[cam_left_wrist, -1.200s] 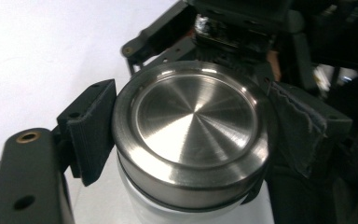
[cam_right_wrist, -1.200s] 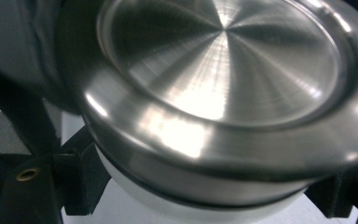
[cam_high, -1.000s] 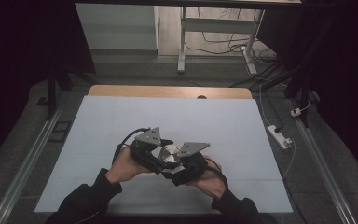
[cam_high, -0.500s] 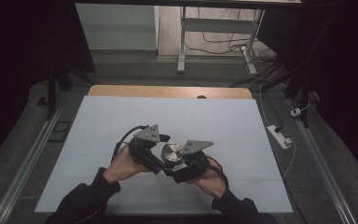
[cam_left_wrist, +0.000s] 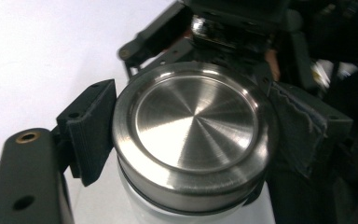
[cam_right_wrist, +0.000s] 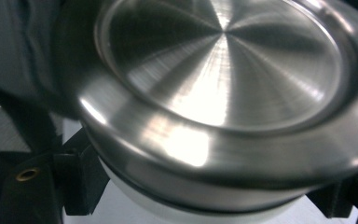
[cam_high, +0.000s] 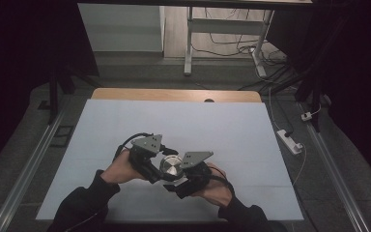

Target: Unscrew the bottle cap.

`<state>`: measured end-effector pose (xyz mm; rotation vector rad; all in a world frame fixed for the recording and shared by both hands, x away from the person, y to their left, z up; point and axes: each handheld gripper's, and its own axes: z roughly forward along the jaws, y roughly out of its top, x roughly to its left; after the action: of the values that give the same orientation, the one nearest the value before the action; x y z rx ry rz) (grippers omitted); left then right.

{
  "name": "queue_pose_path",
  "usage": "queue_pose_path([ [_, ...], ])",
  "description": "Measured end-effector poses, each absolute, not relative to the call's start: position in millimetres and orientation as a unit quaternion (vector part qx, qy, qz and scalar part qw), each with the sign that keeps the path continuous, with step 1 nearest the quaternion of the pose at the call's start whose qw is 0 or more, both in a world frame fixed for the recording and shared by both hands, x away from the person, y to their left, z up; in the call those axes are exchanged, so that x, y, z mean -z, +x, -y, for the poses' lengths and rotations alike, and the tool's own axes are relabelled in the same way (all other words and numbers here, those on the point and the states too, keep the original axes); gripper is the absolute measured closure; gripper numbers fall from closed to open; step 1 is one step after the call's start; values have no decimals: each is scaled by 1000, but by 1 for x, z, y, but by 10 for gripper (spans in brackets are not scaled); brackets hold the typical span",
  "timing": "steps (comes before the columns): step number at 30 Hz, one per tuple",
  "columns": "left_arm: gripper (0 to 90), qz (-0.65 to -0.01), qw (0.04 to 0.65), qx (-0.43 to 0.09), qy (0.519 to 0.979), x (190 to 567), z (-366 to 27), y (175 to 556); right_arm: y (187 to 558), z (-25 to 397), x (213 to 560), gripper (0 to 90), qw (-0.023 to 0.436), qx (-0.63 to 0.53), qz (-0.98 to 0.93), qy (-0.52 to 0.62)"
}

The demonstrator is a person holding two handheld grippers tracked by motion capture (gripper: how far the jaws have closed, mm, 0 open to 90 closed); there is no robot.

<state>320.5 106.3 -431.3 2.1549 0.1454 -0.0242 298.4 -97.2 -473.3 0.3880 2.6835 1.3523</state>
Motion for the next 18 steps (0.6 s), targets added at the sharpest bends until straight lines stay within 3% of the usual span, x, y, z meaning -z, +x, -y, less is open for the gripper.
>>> queue_pose_path([
  [10,199,-215,467,-96,852,439,-76,310,313,108,476,155,89,-434,-866,232],
  [12,192,-220,475,-90,847,440,-76,311,314,108,477,155,97,-432,-864,239],
  [14,106,-219,486,-66,844,439,-79,316,314,109,476,155,99,-436,-861,242],
  [18,62,-189,490,-57,849,431,-91,321,314,110,474,155,98,-444,-859,233],
])
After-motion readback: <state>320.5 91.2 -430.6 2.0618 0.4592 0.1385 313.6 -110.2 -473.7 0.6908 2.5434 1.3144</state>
